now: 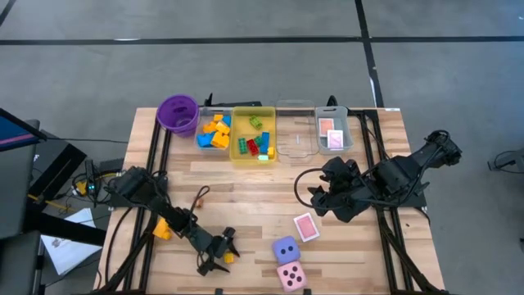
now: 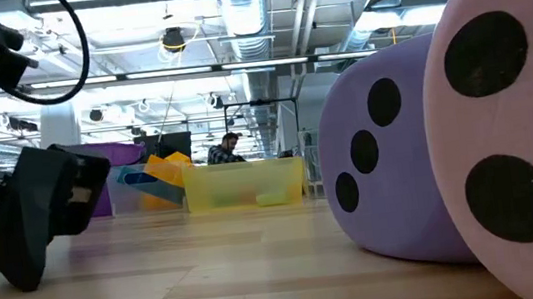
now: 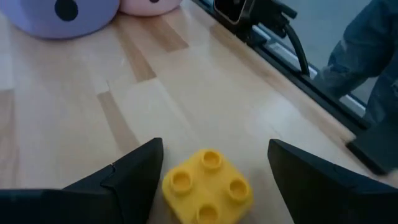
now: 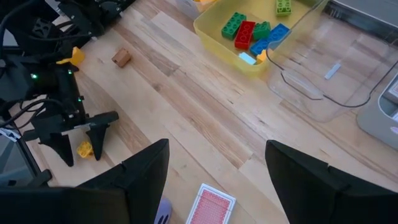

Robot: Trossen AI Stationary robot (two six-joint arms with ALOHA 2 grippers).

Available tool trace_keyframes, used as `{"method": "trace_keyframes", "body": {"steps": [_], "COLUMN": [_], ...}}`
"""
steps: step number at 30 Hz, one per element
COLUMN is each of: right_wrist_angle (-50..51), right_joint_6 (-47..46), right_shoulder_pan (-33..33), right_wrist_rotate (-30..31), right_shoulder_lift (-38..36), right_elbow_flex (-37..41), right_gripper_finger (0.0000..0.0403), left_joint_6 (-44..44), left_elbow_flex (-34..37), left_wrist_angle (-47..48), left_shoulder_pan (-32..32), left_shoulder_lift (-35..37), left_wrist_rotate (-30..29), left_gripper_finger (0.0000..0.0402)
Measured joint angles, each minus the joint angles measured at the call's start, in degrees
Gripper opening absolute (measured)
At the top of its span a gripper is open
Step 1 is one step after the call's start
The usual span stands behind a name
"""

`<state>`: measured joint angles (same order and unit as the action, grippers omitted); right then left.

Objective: Pick & Place Toys
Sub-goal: Put the small yellow game piece into the yellow bin

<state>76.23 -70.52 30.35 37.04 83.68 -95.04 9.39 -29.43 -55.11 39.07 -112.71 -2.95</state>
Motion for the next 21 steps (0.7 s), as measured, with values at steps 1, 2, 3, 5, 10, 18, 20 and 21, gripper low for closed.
{"method": "trace_keyframes", "body": {"steps": [1,2,3,5,10,18,20,21], "right_wrist_angle": [0.0,0.0,0.0,0.0,0.0,0.1,0.2,0.2], "right_joint_6": [0.0,0.0,0.0,0.2,1.6,3.2,3.4,3.5], "right_shoulder_pan": [0.0,0.0,0.0,0.0,0.0,0.0,0.0,0.0], "right_wrist_rotate": [0.0,0.0,-0.1,-0.2,-0.2,-1.2,-1.2,-1.2], "right_shoulder_lift": [0.0,0.0,0.0,0.0,0.0,0.0,0.0,0.0], "right_elbow_flex": [0.0,0.0,0.0,0.0,0.0,0.0,0.0,0.0], "right_gripper_finger": [0.026,0.026,0.026,0.026,0.026,0.026,0.026,0.026], "left_joint_6": [0.2,0.2,0.2,0.3,0.3,3.7,6.2,7.4], "left_elbow_flex": [-0.3,-0.5,-0.6,-0.6,-0.6,-0.6,-0.6,-0.5], "left_wrist_angle": [-0.8,-1.5,-1.9,-1.8,-0.6,2.1,2.5,2.4], "left_shoulder_pan": [0.0,0.0,0.0,0.0,-0.1,-0.2,-0.2,-0.2], "left_shoulder_lift": [-0.6,-1.1,-1.3,-1.4,-1.2,-1.2,-1.2,-1.2], "left_wrist_rotate": [0.1,0.2,0.3,0.4,0.3,-0.6,-0.6,-0.6], "left_gripper_finger": [0.0286,0.0285,0.0284,0.0279,0.025,0.0175,0.0158,0.0151]}}
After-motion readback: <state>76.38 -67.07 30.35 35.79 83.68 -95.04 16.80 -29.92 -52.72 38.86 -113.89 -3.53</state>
